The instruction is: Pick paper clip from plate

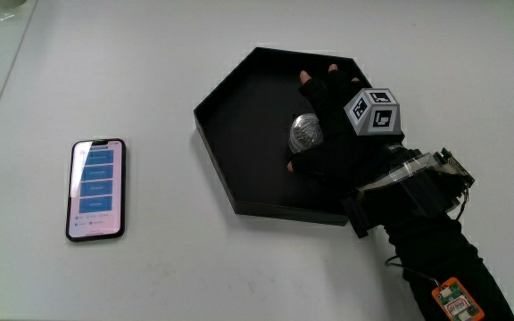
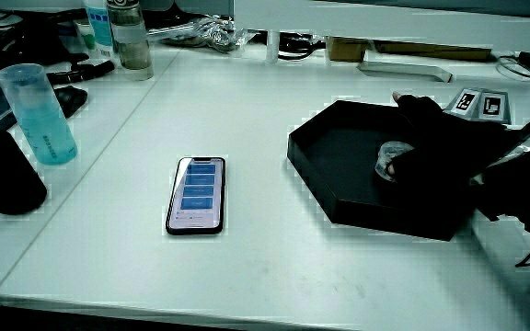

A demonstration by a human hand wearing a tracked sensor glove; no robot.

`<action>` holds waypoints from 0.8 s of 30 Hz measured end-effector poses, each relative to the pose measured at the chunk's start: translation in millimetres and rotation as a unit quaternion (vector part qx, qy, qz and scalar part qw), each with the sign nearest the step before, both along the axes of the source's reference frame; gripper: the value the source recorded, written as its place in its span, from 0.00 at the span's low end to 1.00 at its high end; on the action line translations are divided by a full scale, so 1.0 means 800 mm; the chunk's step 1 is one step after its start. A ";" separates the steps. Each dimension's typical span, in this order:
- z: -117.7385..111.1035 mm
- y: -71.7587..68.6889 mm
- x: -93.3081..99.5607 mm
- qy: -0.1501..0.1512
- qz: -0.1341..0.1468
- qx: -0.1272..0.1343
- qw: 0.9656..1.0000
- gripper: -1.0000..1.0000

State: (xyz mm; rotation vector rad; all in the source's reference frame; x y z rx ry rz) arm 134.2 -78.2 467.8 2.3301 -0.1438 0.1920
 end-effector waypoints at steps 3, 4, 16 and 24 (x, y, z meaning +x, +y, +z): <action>0.002 -0.001 -0.002 0.000 0.000 -0.003 1.000 0.50; 0.001 -0.001 -0.003 0.001 -0.002 -0.001 1.000 0.50; 0.025 -0.003 -0.018 0.033 -0.010 -0.018 0.999 0.73; 0.030 0.000 -0.012 0.015 0.024 0.043 0.999 1.00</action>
